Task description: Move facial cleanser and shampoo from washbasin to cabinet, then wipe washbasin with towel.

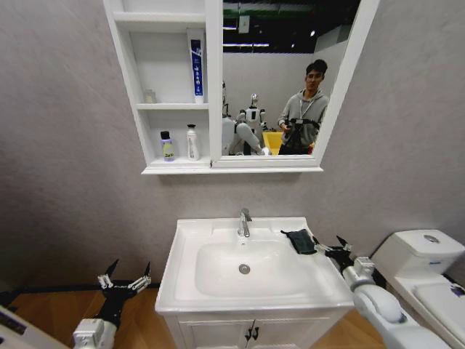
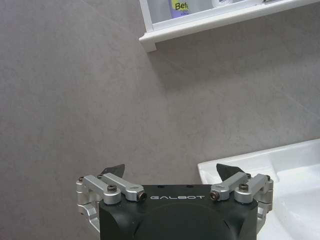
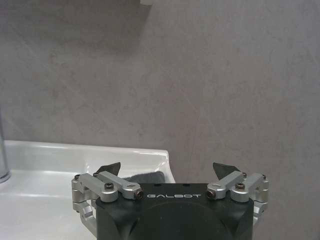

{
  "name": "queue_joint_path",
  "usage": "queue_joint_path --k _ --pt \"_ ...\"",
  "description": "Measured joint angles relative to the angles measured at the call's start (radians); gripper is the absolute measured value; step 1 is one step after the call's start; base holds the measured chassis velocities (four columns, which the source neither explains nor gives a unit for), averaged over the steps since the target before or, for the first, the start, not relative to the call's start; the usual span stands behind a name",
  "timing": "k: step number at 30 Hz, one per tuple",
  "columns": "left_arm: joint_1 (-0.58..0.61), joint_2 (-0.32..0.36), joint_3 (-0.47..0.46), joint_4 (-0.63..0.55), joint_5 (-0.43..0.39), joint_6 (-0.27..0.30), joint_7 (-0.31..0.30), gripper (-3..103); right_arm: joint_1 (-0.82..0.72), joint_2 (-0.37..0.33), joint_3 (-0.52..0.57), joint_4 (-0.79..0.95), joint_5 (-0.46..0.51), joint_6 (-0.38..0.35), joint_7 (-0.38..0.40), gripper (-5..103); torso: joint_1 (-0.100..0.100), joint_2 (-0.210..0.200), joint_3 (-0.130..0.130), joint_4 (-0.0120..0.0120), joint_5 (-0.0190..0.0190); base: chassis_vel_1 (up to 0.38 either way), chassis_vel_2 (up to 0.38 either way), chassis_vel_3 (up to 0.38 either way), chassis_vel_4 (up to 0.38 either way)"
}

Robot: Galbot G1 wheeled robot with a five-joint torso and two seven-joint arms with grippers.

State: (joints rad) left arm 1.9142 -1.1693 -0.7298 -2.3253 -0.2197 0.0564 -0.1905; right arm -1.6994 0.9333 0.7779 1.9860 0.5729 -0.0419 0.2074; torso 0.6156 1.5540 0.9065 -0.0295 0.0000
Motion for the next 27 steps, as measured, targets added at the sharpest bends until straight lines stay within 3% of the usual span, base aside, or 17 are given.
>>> queue_joint_path --k 4,5,7,16,27 --pt "0.000 0.000 0.000 0.000 0.000 0.000 0.000 100 -0.283 0.253 0.056 0.266 -0.127 0.009 0.009 100 0.000 0.000 0.000 0.0002 -0.0001 0.000 0.000 0.000 0.000" --pt "0.000 0.000 0.000 0.000 0.000 0.000 0.000 100 -0.283 0.253 0.056 0.266 -0.127 0.009 0.009 100 0.000 0.000 0.000 0.0002 -0.0001 0.000 0.000 0.000 0.000" --pt "0.000 0.000 0.000 0.000 0.000 0.000 0.000 100 -0.359 0.329 0.021 0.316 -0.196 0.020 0.008 100 0.000 0.000 0.000 0.0001 -0.0007 0.000 0.000 0.000 0.000" --pt "0.000 0.000 0.000 0.000 0.000 0.000 0.000 100 -0.457 0.403 -0.054 0.387 -0.327 0.055 0.003 100 0.000 0.000 0.000 0.0006 -0.0002 0.000 0.000 0.000 0.000" --pt "0.000 0.000 0.000 0.000 0.000 0.000 0.000 100 -0.491 0.388 -0.112 0.453 -0.347 0.120 -0.064 100 0.000 0.000 0.000 0.0005 0.0000 0.000 0.000 0.000 0.000"
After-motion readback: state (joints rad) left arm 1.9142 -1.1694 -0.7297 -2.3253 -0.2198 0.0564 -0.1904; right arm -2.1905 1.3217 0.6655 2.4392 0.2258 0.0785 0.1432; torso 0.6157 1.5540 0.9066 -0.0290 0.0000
